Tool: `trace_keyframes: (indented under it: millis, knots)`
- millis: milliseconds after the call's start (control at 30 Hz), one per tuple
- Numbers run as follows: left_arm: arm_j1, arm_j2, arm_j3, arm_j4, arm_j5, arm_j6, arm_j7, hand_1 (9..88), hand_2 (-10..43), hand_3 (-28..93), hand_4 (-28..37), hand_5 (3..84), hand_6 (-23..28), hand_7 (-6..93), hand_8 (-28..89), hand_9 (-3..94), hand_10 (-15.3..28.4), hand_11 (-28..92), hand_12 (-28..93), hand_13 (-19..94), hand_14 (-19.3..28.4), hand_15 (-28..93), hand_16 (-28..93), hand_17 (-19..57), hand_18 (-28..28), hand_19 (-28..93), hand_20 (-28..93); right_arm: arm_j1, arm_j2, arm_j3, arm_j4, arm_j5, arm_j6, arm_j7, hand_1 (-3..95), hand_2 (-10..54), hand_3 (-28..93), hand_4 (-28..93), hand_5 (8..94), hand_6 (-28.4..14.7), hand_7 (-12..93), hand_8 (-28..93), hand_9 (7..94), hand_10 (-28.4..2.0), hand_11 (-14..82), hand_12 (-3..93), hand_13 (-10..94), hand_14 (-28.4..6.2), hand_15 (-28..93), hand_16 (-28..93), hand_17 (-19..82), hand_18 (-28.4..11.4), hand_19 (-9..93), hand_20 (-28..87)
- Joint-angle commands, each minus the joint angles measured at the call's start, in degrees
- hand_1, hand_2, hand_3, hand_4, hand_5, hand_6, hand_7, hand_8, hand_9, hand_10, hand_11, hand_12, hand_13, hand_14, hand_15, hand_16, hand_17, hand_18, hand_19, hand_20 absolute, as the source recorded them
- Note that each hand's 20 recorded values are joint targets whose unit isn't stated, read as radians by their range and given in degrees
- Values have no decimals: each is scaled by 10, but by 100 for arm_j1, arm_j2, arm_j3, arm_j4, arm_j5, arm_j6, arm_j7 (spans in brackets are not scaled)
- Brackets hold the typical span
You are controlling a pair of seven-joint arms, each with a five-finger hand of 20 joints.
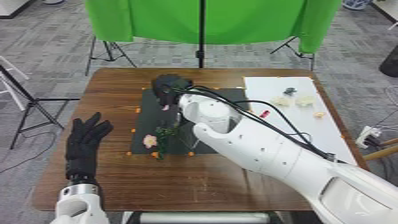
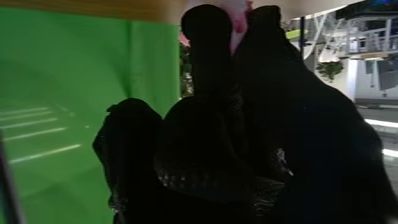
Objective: Arrange flowers
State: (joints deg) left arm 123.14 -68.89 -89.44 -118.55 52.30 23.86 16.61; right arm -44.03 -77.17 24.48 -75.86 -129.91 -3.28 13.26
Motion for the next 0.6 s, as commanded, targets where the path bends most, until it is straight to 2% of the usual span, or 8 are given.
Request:
trace_keyframes:
  millis: [33,267,333,467,600]
  knots:
    - [29,18,56,-5,-80,-2,-6,193,303,523,-283,442,81,76,-70,468,156,206,75,354,179,290,-65,38,100,131,163,-36,-58,9,151,-113,-116,104,600,-95,597,-182,770,12,214,68,899,-78,89,427,907,-8,671,361,702,-96,932,670]
    - [-42,38,82,34,-65,-110,-97,177,243,539,-283,444,80,81,-69,472,156,214,83,357,184,300,-66,35,104,137,163,-100,-100,85,302,-122,-232,206,546,-95,590,-189,701,14,188,39,871,-83,101,413,900,-11,675,358,697,-97,932,670]
    - [-50,47,72,41,-47,-146,-110,171,240,547,-283,445,80,81,-69,474,155,217,86,359,185,303,-67,34,106,139,163,-110,-112,73,332,-174,-211,219,518,-95,614,-200,680,24,189,6,858,-87,126,393,899,-11,674,358,696,-97,932,669]
    - [-76,51,72,44,-46,-133,-113,169,228,554,-283,446,79,82,-68,475,155,219,88,360,184,305,-68,32,109,143,163,-113,-131,67,346,-162,-208,249,464,-95,659,-219,651,30,190,-105,826,-99,193,327,897,-12,672,357,693,-98,932,665]
    - [-99,52,83,51,-42,-144,-139,161,221,566,-283,446,79,83,-68,476,155,223,91,360,185,308,-67,30,112,147,163,-109,-127,59,324,-99,-201,245,433,-95,686,-226,631,31,184,-111,811,-107,227,282,897,-14,671,357,692,-100,932,666]
